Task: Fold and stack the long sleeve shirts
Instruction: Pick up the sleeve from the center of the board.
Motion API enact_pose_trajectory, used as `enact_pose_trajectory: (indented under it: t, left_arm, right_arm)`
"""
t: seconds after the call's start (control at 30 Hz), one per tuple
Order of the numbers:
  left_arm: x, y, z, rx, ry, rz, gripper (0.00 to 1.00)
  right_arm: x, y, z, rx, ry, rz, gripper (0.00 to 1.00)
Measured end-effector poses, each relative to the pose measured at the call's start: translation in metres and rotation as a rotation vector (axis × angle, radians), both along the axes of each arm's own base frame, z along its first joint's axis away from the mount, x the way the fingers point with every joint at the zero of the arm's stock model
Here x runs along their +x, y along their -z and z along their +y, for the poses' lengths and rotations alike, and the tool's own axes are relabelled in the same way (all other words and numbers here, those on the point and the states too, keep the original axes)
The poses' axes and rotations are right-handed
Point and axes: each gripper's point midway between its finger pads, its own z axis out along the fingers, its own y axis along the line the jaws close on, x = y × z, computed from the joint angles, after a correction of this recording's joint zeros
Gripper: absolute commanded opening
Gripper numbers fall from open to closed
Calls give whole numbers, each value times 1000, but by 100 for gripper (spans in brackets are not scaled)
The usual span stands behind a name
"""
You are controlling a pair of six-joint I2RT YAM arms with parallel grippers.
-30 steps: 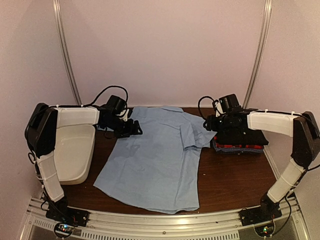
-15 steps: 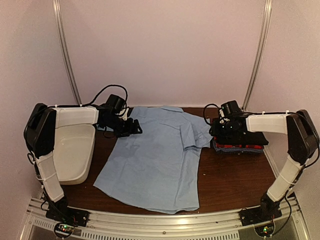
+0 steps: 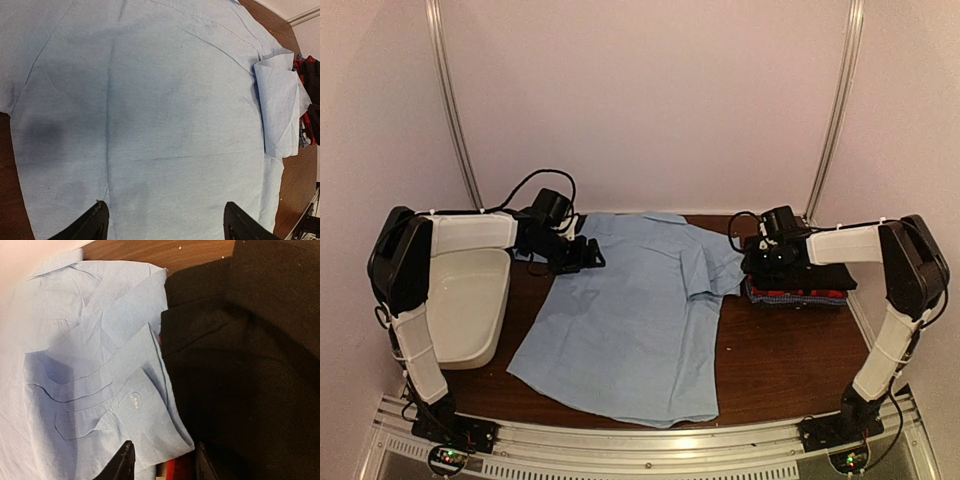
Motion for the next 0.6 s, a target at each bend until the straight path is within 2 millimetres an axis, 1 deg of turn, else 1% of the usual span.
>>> enact_pose_trajectory:
  t: [0.1, 0.17, 0.3, 0.33, 0.5, 0.6]
  left_arm:
    - [-1, -1, -3, -3, 6, -1, 80]
    - [-2, -4, -4, -9, 11, -3, 81]
    - [-5, -14, -9, -31, 22, -15, 80]
    - [-5, -18, -11, -36, 25, -20, 80]
    - [-10, -33, -22, -80, 54, -35, 80]
    - [-17, -43, -34, -116, 83, -44, 81]
  right_arm:
    - [3, -1, 4, 22, -1, -6, 30]
    - [4, -1, 5, 29, -3, -9, 21]
    - [10, -5, 10, 49, -15, -23, 1]
    - [10, -6, 12, 56, -19, -26, 0]
    - [12, -14, 25, 81, -61, -43, 0]
    - [9, -21, 44, 101, -105, -57, 0]
